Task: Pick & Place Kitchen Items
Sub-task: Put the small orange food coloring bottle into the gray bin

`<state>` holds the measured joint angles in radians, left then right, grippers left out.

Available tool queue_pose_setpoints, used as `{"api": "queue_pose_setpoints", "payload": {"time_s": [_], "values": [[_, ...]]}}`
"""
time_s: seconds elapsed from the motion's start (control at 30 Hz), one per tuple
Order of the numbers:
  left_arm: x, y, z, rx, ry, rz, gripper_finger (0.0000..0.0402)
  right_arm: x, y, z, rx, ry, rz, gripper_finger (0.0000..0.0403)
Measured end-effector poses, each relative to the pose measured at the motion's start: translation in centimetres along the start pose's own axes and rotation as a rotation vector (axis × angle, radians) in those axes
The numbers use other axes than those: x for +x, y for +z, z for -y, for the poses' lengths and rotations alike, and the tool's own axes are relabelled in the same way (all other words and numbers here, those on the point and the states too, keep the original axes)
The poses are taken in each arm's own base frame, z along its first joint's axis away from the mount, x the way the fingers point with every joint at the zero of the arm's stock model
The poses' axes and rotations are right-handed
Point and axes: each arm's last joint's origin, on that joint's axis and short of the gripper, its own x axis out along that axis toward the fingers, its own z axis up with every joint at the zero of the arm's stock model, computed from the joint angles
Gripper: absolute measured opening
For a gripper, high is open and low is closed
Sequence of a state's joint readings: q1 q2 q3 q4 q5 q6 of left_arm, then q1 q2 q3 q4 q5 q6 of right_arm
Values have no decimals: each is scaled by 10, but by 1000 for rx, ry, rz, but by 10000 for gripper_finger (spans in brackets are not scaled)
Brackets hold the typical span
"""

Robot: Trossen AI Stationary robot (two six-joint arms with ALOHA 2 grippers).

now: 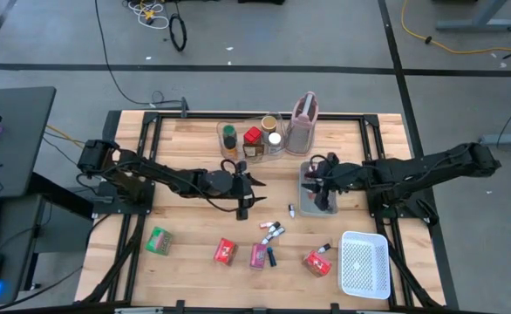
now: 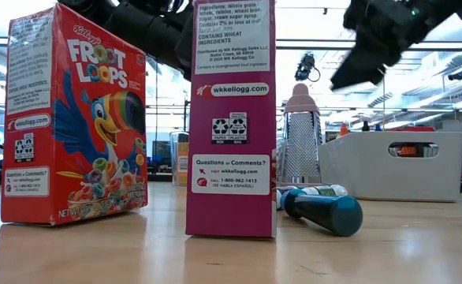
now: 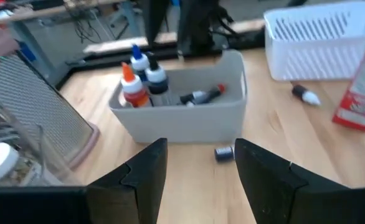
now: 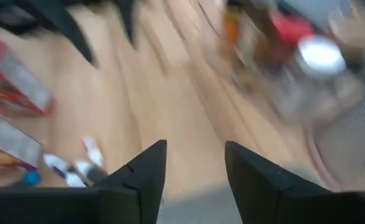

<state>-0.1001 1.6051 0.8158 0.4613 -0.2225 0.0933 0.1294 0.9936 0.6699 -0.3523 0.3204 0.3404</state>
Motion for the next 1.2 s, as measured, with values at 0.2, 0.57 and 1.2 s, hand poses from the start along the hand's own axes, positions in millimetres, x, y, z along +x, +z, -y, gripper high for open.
{"api": "queue_pose_setpoints", "payload": {"time_s": [0.2, 0.57, 1.2], "values": [[0, -9, 3, -46, -81, -90, 198, 4, 9, -8, -140, 133, 190, 169], [-5, -7, 24, -107, -205, -80, 178, 4, 11, -9, -201, 140, 235, 169], [40, -16, 57, -106, -263, -185, 221, 3, 16, -11, -184, 170, 290, 169]]}}
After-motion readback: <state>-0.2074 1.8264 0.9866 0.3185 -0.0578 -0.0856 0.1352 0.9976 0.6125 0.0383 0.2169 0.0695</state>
